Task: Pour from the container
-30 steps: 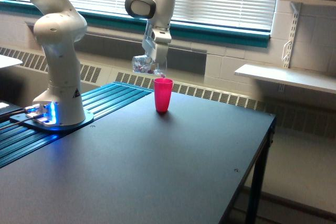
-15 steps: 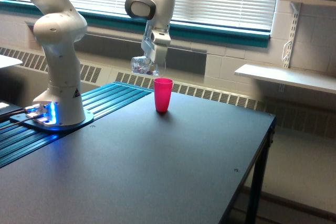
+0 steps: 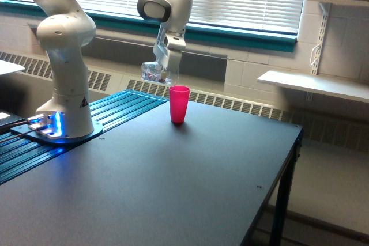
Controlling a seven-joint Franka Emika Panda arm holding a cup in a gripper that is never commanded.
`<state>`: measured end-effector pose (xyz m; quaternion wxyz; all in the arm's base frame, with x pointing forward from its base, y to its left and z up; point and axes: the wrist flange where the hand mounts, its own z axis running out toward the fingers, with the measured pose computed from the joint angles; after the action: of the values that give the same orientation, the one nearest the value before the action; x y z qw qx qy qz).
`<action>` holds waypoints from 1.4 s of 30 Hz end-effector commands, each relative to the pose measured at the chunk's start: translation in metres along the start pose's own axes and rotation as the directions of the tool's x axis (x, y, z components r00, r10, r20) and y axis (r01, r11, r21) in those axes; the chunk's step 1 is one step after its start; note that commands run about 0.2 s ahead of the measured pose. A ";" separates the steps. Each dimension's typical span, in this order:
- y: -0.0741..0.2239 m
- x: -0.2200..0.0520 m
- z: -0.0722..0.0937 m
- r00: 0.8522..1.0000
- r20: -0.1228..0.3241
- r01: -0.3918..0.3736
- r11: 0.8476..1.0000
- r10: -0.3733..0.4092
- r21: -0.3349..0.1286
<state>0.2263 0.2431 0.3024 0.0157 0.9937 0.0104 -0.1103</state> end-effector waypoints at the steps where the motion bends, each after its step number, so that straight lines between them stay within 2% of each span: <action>1: -0.001 0.000 -0.007 1.000 0.004 -0.021 1.000 0.021 0.003; 20: -0.003 -0.005 -0.015 0.999 0.033 -0.034 0.999 0.034 -0.005; 42: -0.002 -0.006 -0.015 0.997 0.062 -0.046 0.999 0.047 -0.007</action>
<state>0.2224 0.2437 0.3143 0.0245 0.9900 -0.0058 -0.1391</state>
